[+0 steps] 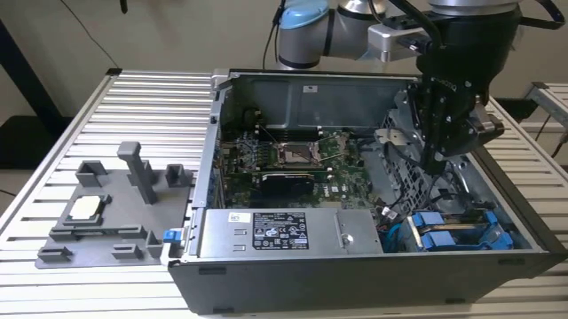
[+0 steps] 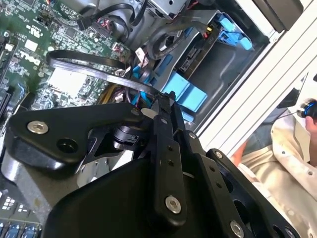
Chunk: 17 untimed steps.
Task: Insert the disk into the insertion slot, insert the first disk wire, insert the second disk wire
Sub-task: 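Insert the second disk wire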
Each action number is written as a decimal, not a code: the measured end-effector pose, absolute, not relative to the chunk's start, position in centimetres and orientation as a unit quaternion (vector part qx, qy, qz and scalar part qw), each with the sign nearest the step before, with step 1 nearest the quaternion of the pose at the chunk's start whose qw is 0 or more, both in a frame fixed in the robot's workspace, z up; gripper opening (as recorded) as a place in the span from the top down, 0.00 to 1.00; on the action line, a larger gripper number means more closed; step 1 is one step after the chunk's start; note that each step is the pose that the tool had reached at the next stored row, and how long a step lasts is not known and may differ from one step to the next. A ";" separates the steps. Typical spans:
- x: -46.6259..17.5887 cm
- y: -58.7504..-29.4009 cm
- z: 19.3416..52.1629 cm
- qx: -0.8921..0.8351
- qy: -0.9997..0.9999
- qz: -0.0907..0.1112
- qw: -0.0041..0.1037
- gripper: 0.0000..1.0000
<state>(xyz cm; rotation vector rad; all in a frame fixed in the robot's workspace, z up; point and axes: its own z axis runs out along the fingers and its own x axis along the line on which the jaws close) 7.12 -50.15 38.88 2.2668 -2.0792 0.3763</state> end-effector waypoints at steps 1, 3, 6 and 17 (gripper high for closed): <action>7.2 -50.2 38.9 0.731 -0.671 0.121 0.022 0.84; 7.4 -50.4 38.8 0.732 -0.671 0.119 0.024 0.84; 7.8 -50.8 38.7 0.733 -0.670 0.115 0.027 0.84; 9.5 -53.0 38.4 0.735 -0.670 0.101 0.039 0.84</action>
